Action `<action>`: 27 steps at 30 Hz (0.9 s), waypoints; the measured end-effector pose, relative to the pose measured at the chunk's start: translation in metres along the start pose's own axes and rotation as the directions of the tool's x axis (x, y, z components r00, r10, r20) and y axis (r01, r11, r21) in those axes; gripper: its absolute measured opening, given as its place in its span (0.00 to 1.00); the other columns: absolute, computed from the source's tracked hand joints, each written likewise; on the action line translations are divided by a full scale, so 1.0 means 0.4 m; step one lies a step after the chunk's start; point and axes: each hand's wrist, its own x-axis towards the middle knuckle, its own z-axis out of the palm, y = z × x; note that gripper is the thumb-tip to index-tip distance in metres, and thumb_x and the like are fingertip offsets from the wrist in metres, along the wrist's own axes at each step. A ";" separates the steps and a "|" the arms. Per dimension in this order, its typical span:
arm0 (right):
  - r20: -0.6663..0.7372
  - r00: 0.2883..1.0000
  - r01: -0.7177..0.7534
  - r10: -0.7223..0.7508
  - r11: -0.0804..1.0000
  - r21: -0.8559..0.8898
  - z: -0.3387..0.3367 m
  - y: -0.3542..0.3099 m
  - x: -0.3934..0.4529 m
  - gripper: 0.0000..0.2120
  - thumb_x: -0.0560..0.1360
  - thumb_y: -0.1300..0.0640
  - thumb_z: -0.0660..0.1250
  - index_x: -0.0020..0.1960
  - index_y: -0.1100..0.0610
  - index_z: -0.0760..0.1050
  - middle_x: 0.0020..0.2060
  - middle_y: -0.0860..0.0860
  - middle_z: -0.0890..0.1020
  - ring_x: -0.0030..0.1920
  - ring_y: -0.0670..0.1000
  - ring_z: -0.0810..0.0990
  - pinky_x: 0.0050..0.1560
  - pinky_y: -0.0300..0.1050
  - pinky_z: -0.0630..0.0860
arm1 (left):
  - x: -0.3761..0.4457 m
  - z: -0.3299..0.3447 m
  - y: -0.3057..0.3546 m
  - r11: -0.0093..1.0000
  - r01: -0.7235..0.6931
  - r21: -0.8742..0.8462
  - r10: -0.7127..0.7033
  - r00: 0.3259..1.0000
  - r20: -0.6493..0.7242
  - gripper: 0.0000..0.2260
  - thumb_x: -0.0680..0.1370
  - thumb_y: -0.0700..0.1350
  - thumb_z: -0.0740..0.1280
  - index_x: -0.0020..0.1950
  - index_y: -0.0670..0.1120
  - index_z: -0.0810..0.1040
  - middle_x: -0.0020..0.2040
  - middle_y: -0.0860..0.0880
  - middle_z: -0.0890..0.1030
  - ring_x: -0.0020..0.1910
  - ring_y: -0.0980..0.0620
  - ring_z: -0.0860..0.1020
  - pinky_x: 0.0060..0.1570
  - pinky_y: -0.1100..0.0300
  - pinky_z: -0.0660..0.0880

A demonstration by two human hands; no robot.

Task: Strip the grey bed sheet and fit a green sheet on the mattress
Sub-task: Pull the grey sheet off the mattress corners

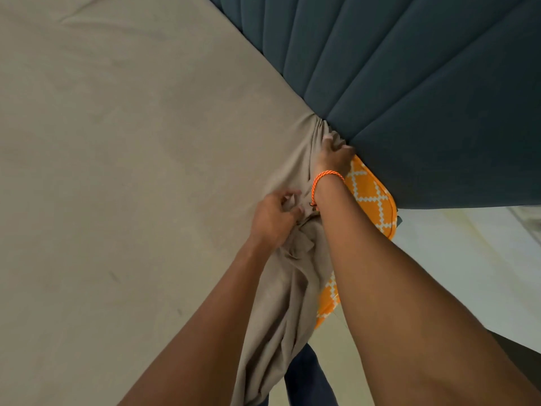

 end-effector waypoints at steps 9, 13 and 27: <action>0.779 0.529 0.577 -0.337 0.816 -0.039 -0.016 0.138 -0.174 0.09 0.77 0.70 0.65 0.51 0.64 0.83 0.46 0.56 0.84 0.49 0.52 0.80 0.52 0.46 0.74 | -0.082 -0.006 -0.046 0.990 0.118 -0.075 -0.135 0.949 -0.286 0.09 0.68 0.46 0.60 0.32 0.43 0.75 0.29 0.51 0.75 0.29 0.54 0.70 0.33 0.52 0.66; 0.907 0.351 0.632 -0.234 0.774 -0.044 0.020 0.169 -0.307 0.10 0.77 0.66 0.64 0.51 0.62 0.84 0.50 0.58 0.87 0.54 0.58 0.84 0.57 0.54 0.79 | -0.163 -0.031 -0.129 0.936 0.131 -0.325 -0.273 0.855 -0.441 0.09 0.68 0.45 0.60 0.35 0.41 0.74 0.32 0.48 0.75 0.35 0.51 0.70 0.35 0.51 0.66; 0.194 0.779 0.615 -0.596 0.787 -0.053 -0.197 0.238 -0.300 0.15 0.85 0.50 0.59 0.68 0.51 0.78 0.56 0.46 0.81 0.57 0.47 0.77 0.57 0.52 0.77 | -0.237 -0.034 -0.055 0.938 0.101 -0.331 -0.161 0.974 -0.161 0.06 0.76 0.37 0.72 0.48 0.46 0.87 0.44 0.51 0.88 0.45 0.57 0.84 0.45 0.64 0.78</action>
